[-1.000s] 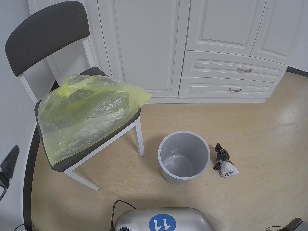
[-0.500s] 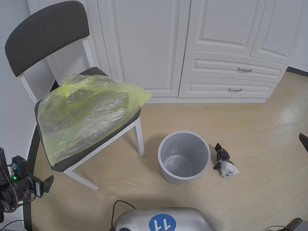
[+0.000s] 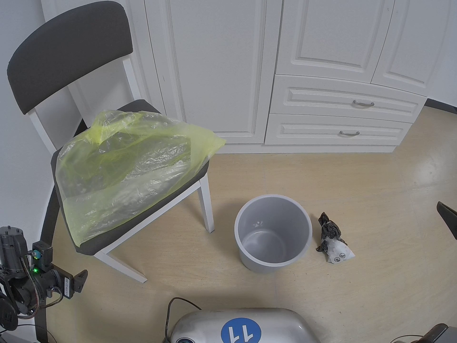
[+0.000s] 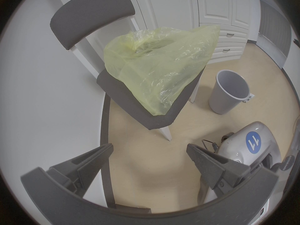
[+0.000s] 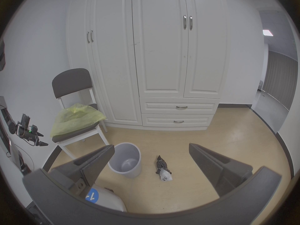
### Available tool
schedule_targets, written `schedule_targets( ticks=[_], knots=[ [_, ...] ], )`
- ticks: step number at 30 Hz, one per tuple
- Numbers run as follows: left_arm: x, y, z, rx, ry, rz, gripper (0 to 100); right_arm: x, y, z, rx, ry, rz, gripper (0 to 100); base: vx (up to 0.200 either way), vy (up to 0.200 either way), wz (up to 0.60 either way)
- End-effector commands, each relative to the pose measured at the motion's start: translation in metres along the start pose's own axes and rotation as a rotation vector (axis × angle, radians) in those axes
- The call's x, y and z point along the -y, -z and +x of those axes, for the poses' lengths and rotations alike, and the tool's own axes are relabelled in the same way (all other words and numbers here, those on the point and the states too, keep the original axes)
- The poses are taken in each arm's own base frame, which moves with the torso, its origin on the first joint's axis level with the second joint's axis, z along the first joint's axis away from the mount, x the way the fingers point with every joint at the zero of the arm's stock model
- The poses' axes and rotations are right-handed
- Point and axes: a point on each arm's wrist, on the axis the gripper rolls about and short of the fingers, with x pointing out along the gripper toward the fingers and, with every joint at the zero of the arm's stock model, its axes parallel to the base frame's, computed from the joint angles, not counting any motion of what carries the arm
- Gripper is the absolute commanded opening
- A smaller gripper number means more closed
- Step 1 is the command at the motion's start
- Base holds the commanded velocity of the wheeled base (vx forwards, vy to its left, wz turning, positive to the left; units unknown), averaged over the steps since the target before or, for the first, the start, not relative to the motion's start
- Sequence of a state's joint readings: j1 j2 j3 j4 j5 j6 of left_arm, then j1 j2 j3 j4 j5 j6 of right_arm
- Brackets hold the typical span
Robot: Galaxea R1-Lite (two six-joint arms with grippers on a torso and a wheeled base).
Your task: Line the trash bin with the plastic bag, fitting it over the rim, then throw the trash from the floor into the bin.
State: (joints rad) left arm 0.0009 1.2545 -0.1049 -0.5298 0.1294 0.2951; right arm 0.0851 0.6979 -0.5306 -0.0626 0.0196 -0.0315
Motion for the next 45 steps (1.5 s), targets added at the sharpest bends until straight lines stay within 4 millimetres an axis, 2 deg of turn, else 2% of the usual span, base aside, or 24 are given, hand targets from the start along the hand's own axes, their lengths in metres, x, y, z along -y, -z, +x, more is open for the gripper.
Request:
schedule_targets(
  ticks=[1, 13, 28, 36, 45],
  knots=[
    [0.005, 0.015, 0.008, -0.034, 0.009, 0.016, 100, 0.0, 0.001, 0.001, 0.013, 0.001, -0.001, 100, 0.0, 0.0, 0.0],
    [0.003, 0.017, 0.011, -0.038, -0.01, 0.066, 100, 0.0, 0.003, 0.001, 0.008, 0.002, -0.001, 100, 0.0, 0.0, 0.0],
    [0.003, 0.013, 0.036, -0.054, -0.01, 0.125, 100, 0.0, 0.003, 0.003, -0.001, 0.002, -0.001, 100, 0.0, 0.0, 0.0],
    [-0.001, 0.0, 0.05, 0.045, -0.059, 0.119, 100, 0.0, 0.003, 0.003, 0.002, 0.003, 0.002, 100, 0.0, 0.0, 0.0],
    [-0.006, -0.014, 0.045, 0.171, -0.103, 0.102, 100, 0.0, 0.002, 0.003, 0.002, 0.003, 0.004, 100, 0.0, 0.0, 0.0]
  ],
)
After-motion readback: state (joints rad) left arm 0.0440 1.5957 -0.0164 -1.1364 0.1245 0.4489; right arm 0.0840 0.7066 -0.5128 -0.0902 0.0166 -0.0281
